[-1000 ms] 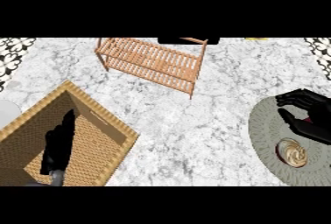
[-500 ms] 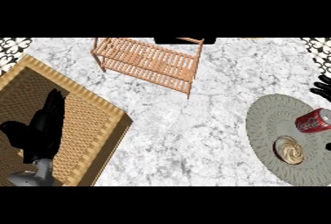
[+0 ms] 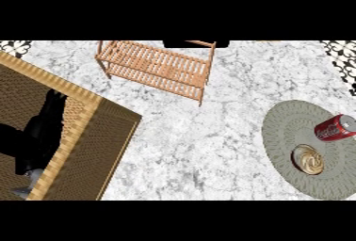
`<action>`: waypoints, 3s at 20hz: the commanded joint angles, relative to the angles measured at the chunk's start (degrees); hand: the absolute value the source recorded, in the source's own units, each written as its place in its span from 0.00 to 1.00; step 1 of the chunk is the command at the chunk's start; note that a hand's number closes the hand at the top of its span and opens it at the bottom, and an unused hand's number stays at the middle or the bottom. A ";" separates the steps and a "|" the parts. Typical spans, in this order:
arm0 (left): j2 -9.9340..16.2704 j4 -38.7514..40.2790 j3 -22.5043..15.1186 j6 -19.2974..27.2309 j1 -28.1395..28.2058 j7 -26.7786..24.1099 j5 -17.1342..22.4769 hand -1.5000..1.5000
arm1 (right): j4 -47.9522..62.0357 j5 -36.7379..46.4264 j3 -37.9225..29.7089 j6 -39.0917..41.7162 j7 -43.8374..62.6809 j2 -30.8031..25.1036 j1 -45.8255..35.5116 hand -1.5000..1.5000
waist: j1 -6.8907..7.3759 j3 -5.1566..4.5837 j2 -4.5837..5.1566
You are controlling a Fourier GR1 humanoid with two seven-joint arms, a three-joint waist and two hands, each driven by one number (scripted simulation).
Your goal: Pick the cupcake from the placemat and place it in the tiered shelf
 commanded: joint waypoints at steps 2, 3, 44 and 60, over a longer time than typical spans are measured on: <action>-0.97 -1.02 -0.50 -0.67 1.05 -3.58 -1.24 0.50 | -11.53 13.56 3.02 -4.72 4.71 -4.00 1.22 0.00 | -0.14 -0.02 -0.13; -1.43 0.41 0.33 -0.62 2.21 -5.10 -1.43 0.50 | -13.38 16.28 3.12 -6.34 4.71 -3.50 2.85 0.00 | -0.39 0.00 -0.06; -6.23 4.47 7.52 -8.63 -1.11 -6.93 -4.56 0.50 | 0.92 62.81 15.46 -23.39 4.13 20.06 8.08 0.00 | 0.56 0.10 0.36; -9.37 -0.01 6.68 -6.98 -0.42 -3.26 -9.25 0.50 | 19.95 71.71 13.32 -24.51 -6.98 23.41 0.67 1.00 | 0.90 0.12 0.38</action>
